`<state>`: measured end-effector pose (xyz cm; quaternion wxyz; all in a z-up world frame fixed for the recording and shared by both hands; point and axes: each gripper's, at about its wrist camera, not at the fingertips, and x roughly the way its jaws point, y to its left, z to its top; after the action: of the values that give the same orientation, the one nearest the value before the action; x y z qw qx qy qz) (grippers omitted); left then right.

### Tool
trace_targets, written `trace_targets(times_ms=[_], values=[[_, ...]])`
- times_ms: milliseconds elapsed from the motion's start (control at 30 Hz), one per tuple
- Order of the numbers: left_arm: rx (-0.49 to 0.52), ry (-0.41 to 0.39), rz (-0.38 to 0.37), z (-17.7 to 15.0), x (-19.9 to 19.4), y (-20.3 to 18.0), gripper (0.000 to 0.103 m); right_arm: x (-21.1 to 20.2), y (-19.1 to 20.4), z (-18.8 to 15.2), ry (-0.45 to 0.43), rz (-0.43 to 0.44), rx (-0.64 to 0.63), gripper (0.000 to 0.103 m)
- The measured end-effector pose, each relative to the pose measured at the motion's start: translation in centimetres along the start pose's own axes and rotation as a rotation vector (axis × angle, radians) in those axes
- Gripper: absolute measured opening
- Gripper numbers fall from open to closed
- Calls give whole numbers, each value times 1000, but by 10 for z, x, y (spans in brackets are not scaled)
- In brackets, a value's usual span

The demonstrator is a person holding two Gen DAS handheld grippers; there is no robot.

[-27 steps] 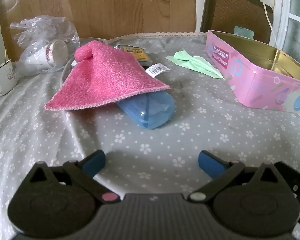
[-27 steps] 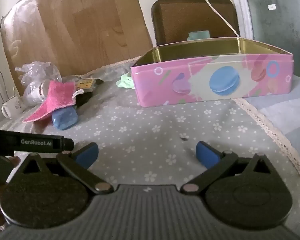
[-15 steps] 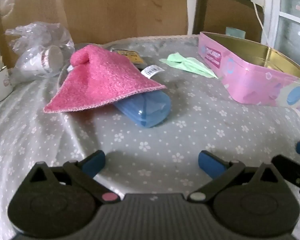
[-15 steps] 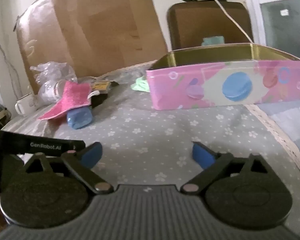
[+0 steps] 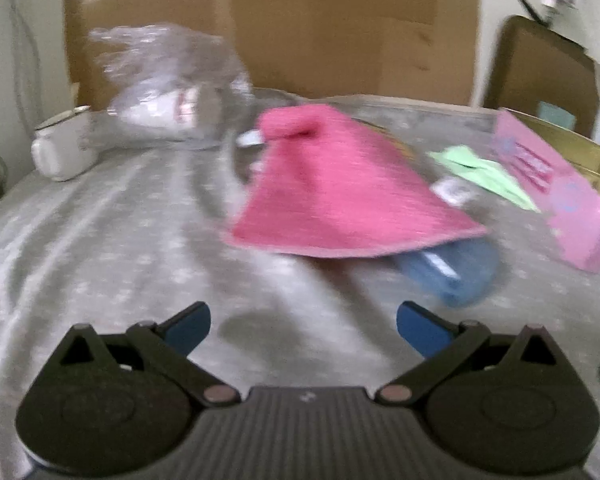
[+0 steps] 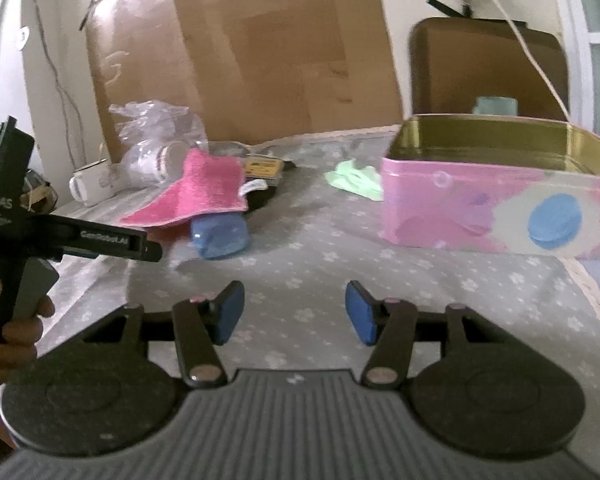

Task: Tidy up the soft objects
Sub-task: 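Move the right gripper to the pink towel and close on it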

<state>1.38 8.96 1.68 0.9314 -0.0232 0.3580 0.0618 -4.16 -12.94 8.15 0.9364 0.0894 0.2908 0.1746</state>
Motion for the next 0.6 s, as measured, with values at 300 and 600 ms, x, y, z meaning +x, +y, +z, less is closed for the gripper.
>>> trace_targets(times_ms=[300,600], values=[[-35,-37,131,0,11,40,103,21,27,11,32,54,-77,59],[-98,-28,93,-5,14,52,103,41,45,30,25,67,-138,59]])
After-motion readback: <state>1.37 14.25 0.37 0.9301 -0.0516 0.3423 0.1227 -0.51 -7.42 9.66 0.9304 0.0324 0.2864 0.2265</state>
